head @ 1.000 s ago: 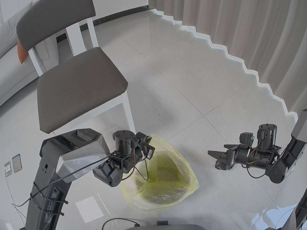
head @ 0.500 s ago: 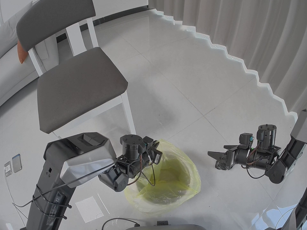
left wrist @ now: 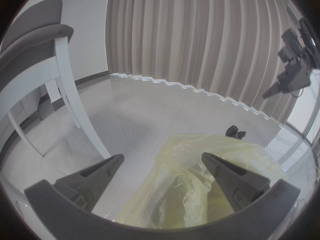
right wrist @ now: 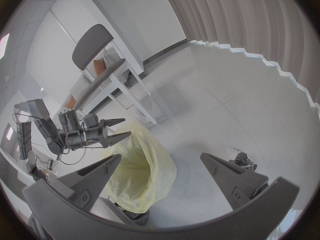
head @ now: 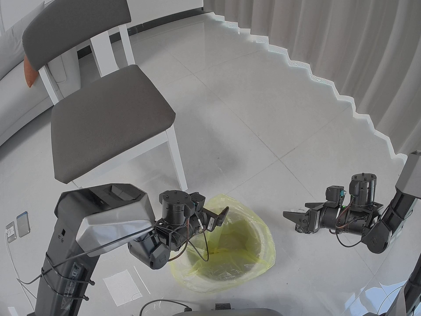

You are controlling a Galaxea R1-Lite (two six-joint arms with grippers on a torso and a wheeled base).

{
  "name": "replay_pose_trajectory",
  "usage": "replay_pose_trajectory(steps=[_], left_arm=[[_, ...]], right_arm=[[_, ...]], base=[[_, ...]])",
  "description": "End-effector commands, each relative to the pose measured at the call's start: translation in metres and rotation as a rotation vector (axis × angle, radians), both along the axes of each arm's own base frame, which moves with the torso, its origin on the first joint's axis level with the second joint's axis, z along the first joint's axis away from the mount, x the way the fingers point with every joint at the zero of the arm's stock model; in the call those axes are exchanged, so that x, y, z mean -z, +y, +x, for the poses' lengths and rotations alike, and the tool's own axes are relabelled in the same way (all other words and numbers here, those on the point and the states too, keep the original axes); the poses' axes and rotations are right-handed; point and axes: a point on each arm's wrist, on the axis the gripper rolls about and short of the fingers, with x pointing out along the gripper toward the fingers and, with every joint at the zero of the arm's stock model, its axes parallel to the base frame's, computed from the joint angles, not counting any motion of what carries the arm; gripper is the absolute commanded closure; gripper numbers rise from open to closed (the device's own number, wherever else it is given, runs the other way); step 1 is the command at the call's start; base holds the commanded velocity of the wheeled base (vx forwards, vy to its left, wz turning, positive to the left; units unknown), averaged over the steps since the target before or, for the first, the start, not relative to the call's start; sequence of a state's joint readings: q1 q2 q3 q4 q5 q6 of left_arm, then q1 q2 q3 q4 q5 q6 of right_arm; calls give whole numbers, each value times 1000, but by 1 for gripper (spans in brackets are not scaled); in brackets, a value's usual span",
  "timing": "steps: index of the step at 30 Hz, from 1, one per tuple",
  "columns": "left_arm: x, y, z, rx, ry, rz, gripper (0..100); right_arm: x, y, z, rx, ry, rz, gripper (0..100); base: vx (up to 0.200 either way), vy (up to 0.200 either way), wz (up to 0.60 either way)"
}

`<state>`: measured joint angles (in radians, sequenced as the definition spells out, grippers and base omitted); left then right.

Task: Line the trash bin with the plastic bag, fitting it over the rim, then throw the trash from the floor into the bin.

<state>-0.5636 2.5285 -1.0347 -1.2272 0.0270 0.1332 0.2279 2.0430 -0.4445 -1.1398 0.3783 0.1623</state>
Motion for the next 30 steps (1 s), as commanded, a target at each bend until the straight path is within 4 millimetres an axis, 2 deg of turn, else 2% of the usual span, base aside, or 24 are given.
replay_pose_trajectory(steps=[1, 6, 7, 8, 10, 14, 17, 23, 30], left_arm=[[-34, 10, -15, -9, -12, -54, 0], [-57, 30, -32, -48, 22, -86, 0], [-58, 35, -34, -57, 27, -82, 0], [-59, 47, -46, -86, 57, -52, 0], [-57, 58, -61, -121, 107, -17, 0], [-54, 78, -77, -167, 162, -11, 0], [-54, 81, -83, -177, 184, -34, 0], [-51, 84, -90, -180, 182, -47, 0], [-38, 97, -92, -217, 248, -15, 0]], right_arm=[[13, 1, 3, -2, 39, -11, 0], [29, 2, 4, -12, 77, -37, 0], [31, 2, 4, -15, 79, -41, 0], [35, 1, 2, -23, 86, -60, 0], [38, 1, 0, -34, 90, -80, 0], [50, 7, 1, -57, 118, -91, 0], [64, 18, 4, -91, 144, -101, 0], [81, 34, 10, -138, 160, -112, 0], [86, 43, 13, -160, 162, -115, 0]], base=[[0, 0, 0], [0, 0, 0], [0, 0, 0], [0, 0, 0], [0, 0, 0], [0, 0, 0], [0, 0, 0], [0, 0, 0], [0, 0, 0]])
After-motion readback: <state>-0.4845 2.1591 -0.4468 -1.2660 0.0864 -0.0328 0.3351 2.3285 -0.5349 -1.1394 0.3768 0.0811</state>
